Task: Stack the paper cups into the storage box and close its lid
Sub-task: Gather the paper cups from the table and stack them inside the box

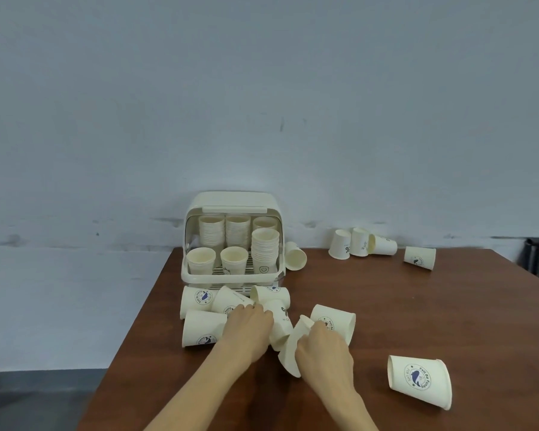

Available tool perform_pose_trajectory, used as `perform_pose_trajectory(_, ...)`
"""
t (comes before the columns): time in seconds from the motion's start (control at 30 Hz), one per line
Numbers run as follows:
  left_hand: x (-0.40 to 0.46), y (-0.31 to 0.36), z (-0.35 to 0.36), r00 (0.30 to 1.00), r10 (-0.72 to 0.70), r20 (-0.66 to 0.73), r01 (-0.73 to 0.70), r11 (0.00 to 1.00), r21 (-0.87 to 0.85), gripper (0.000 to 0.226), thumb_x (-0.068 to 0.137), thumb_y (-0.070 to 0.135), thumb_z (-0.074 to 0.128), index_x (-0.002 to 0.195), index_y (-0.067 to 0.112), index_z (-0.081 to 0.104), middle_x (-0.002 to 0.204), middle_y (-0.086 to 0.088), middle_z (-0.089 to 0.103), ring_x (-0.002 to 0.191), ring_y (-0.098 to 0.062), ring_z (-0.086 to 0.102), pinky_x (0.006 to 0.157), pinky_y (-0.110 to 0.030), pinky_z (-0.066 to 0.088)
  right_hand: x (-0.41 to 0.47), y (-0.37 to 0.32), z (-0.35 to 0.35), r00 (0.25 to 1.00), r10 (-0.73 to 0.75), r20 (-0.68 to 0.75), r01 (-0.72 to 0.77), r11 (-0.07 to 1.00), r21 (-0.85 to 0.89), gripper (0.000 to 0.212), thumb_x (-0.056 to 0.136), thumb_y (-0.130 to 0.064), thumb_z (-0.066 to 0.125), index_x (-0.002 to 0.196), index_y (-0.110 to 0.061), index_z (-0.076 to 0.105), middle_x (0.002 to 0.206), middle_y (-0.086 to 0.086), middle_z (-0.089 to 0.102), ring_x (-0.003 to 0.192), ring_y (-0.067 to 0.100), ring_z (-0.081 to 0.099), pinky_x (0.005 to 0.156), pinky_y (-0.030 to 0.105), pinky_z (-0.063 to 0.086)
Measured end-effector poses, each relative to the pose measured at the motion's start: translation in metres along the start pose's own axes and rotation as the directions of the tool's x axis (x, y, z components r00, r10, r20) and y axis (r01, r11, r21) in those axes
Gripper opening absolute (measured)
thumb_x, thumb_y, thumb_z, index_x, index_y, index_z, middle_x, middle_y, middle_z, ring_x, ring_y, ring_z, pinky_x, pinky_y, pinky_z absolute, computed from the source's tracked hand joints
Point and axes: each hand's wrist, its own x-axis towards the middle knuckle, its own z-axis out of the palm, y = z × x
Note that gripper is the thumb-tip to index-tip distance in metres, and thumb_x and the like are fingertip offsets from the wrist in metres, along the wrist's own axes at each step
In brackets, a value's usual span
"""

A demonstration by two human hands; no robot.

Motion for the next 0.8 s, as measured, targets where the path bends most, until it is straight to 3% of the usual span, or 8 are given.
perform_pose_trajectory(0.23,-0.016,-0.009,-0.023,0.999,-0.013,-0.047,0.009,0.997,-0.079,0.024,0.088,0.012,0.051,0.111,0.011,0.052,0.122,-0.014,0.055,0.105,-0.032,0.056,0.075,-0.037,0.038,-0.002,-0.011,-0.029,0.995,-0.089,-0.049,0.084,0.993,-0.084,0.018,0.091,-0.018,0.04,0.104,-0.017,0.052,0.104,0.002,0.062,0.098,0.024,0.06,0.077,0.031,0.044)
perform_pose_trajectory(0.33,-0.022,-0.015,-0.033,0.995,-0.041,-0.086,0.031,0.992,-0.119,0.023,0.087,0.012,0.053,0.109,0.011,0.051,0.116,-0.01,0.057,0.104,-0.031,0.057,0.072,-0.035,0.036,0.002,-0.024,-0.041,0.988,-0.14,-0.07,0.133,0.986,-0.096,0.012,0.09,-0.016,0.04,0.092,-0.017,0.051,0.1,0.004,0.063,0.096,0.028,0.059,0.073,0.034,0.043)
perform_pose_trajectory(0.43,-0.024,-0.024,-0.04,0.984,-0.098,-0.146,0.072,0.982,-0.174,0.023,0.086,0.01,0.051,0.109,0.013,0.052,0.114,-0.008,0.059,0.105,-0.03,0.057,0.071,-0.034,0.036,0.009,-0.039,-0.049,0.975,-0.197,-0.102,0.185,0.976,-0.119,0.014,0.091,-0.018,0.041,0.094,-0.018,0.055,0.099,0.004,0.062,0.094,0.03,0.058,0.069,0.033,0.036)
perform_pose_trajectory(0.53,-0.025,-0.036,-0.045,0.969,-0.153,-0.194,0.112,0.972,-0.205,0.019,0.088,0.011,0.048,0.107,0.014,0.05,0.111,-0.007,0.059,0.102,-0.029,0.057,0.069,-0.035,0.035,0.019,-0.056,-0.052,0.952,-0.271,-0.145,0.255,0.96,-0.116,0.016,0.093,-0.02,0.041,0.095,-0.018,0.056,0.096,0.006,0.061,0.088,0.029,0.055,0.069,0.034,0.038)
perform_pose_trajectory(0.73,-0.019,-0.069,-0.043,0.886,-0.298,-0.355,0.179,0.927,-0.33,0.015,0.098,0.024,0.039,0.105,0.017,0.051,0.104,0.0,0.06,0.092,-0.022,0.06,0.062,-0.03,0.035,0.055,-0.096,-0.042,0.888,-0.416,-0.198,0.415,0.908,-0.045,0.021,0.094,-0.018,0.041,0.089,-0.013,0.061,0.077,0.001,0.052,0.07,0.024,0.043,0.06,0.033,0.035)
perform_pose_trajectory(0.8,-0.017,-0.08,-0.039,0.854,-0.345,-0.39,0.205,0.911,-0.358,0.016,0.098,0.025,0.038,0.105,0.018,0.051,0.102,0.001,0.061,0.089,-0.02,0.06,0.061,-0.029,0.035,0.076,-0.11,-0.032,0.864,-0.457,-0.211,0.455,0.888,-0.062,0.022,0.095,-0.019,0.041,0.088,-0.013,0.061,0.076,0.002,0.057,0.07,0.023,0.045,0.059,0.032,0.034)
